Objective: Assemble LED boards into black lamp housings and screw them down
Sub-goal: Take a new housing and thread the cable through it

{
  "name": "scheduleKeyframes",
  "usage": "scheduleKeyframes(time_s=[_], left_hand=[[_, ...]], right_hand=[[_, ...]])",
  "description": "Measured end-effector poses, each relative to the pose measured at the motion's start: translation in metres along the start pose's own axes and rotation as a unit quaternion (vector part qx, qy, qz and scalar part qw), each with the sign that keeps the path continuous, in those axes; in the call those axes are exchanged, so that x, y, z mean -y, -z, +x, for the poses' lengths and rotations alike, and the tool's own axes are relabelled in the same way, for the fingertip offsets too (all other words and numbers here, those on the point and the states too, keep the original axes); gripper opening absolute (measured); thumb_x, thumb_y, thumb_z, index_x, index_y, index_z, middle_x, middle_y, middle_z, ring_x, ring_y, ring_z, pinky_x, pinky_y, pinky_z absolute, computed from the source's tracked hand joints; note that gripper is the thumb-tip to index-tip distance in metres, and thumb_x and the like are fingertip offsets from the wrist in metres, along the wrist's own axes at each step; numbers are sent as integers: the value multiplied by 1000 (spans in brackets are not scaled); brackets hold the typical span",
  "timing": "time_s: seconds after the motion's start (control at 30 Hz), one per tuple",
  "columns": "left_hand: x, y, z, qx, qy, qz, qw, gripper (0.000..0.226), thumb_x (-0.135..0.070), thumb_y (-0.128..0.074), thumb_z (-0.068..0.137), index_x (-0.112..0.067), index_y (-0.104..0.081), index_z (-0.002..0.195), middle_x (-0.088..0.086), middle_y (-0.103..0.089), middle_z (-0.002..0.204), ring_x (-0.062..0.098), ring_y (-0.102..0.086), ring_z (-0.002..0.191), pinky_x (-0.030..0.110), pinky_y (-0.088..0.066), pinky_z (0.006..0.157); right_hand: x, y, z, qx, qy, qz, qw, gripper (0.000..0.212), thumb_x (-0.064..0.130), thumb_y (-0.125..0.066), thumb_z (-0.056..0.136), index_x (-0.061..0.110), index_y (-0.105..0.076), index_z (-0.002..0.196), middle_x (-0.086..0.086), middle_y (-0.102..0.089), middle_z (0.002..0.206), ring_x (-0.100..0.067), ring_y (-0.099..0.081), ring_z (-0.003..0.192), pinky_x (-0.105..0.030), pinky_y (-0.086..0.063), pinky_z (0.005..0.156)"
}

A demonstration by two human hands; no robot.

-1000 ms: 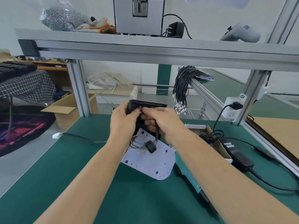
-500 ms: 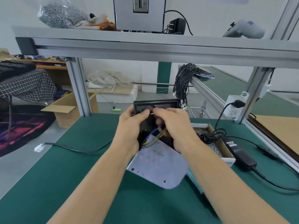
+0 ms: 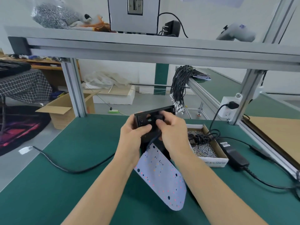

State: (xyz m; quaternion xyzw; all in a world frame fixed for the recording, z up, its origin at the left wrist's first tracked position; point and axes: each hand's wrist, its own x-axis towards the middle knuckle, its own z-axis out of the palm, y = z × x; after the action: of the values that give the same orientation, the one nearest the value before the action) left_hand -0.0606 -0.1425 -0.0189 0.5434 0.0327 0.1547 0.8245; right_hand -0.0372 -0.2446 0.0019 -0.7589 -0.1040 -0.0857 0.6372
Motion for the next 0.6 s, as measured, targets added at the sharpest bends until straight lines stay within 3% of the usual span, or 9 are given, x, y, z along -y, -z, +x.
scheduleKeyframes(time_s=[0.07,0.1,0.2,0.33,0.43,0.6], left_hand=[[-3,-2,3,1,-13,4,1000,42,20,-49,80,-12,-64,101,5,-72,84,16,-69,75,25,-56,64],[-5,-4,4,-2,-19,12,1000,45,22,-47,78,-11,-63,104,5,-72,84,14,-68,73,23,-55,62],[-4,-8,4,2,-44,35,998,51,26,-46,74,-5,-60,112,10,-68,86,15,-65,75,21,-55,62],[0,-4,3,11,-59,44,997,54,20,-49,63,-11,-67,103,7,-70,81,19,-64,75,29,-54,64],[3,-3,-1,9,-70,79,994,60,8,-45,50,-20,-68,97,2,-68,74,15,-61,68,26,-50,57],[12,-13,-13,22,-104,124,987,55,9,-46,58,-25,-69,95,-9,-70,76,4,-63,70,16,-50,61]], right_hand=[[-3,-6,0,-13,53,-106,993,28,4,-55,92,14,-64,117,0,-71,97,-18,-62,87,-30,-48,79],[-4,-7,0,-27,51,-101,993,27,7,-59,91,12,-60,117,-1,-70,93,-17,-62,85,-29,-46,78],[-1,-5,5,-54,31,-48,997,13,12,-66,88,10,-60,100,-3,-68,76,-17,-63,72,-26,-45,67],[1,-5,7,-60,50,-51,996,6,9,-69,84,13,-69,81,1,-69,72,-16,-65,69,-31,-52,68],[-6,-8,10,-78,-1,8,997,15,6,-72,78,13,-67,66,1,-65,58,-15,-58,56,-35,-50,61],[-17,-21,17,-151,-118,132,973,16,1,-70,71,9,-61,61,-8,-63,60,-21,-55,56,-43,-52,61]])
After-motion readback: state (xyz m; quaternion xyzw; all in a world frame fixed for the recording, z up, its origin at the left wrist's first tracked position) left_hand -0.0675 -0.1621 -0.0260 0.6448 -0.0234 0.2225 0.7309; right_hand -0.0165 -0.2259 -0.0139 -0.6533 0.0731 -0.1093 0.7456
